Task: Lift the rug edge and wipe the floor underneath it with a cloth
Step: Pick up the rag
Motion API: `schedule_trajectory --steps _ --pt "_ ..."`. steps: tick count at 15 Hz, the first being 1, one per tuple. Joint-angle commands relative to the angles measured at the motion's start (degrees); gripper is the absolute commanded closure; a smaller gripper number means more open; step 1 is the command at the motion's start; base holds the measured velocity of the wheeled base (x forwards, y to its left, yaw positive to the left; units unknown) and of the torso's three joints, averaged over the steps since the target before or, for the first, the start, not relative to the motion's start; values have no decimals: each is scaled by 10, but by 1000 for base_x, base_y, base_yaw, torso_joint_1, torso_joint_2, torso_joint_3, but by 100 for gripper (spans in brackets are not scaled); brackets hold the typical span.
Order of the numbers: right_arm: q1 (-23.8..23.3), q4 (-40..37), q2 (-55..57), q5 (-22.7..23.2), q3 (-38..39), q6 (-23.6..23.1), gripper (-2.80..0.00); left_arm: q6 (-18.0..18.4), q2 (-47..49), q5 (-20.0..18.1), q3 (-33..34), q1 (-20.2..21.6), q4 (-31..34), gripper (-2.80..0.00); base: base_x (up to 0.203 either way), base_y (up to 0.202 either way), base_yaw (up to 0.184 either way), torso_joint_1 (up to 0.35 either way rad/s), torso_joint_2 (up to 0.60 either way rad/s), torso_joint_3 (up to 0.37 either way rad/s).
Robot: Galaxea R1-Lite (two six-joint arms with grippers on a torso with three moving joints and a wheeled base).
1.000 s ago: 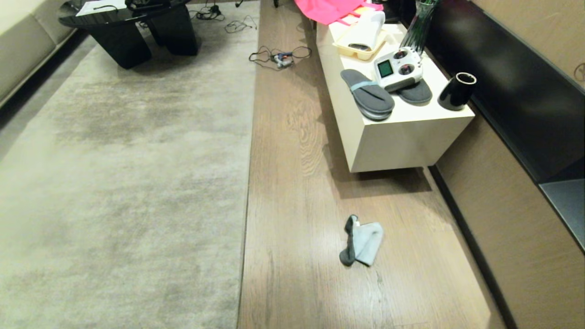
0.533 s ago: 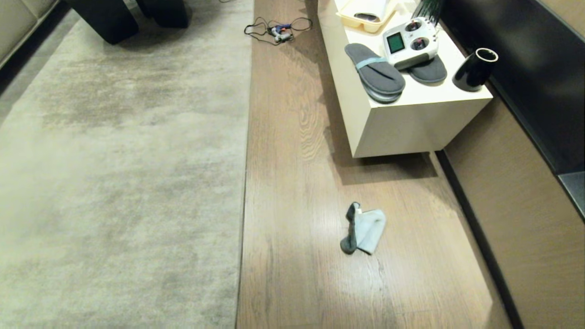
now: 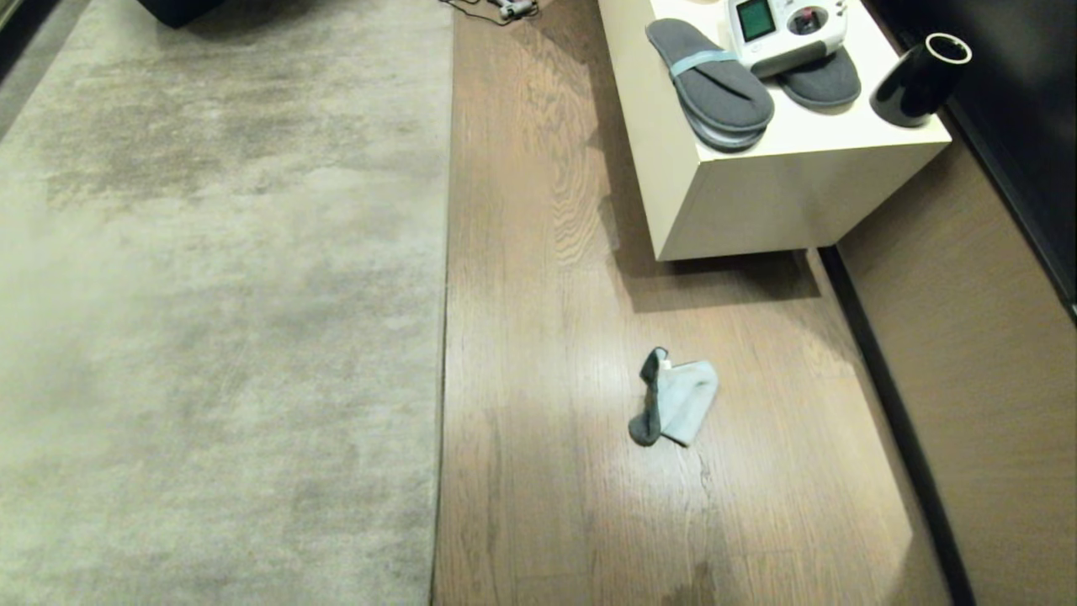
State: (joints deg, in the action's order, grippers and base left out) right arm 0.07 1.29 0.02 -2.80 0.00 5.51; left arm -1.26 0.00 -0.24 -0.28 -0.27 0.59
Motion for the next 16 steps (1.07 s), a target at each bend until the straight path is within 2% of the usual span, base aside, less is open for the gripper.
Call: schedule_trajectory --steps 1,6,16 --pt "0 0 1 0 0 0 0 -2 1 1 -1 0 2 0 0 0 0 -2 4 -64" --pt "0 0 1 0 0 0 0 -2 1 1 -2 0 7 0 0 0 0 2 0 -29" --pt "0 0 1 0 0 0 0 -2 1 1 -3 0 8 0 0 0 0 4 4 -183"
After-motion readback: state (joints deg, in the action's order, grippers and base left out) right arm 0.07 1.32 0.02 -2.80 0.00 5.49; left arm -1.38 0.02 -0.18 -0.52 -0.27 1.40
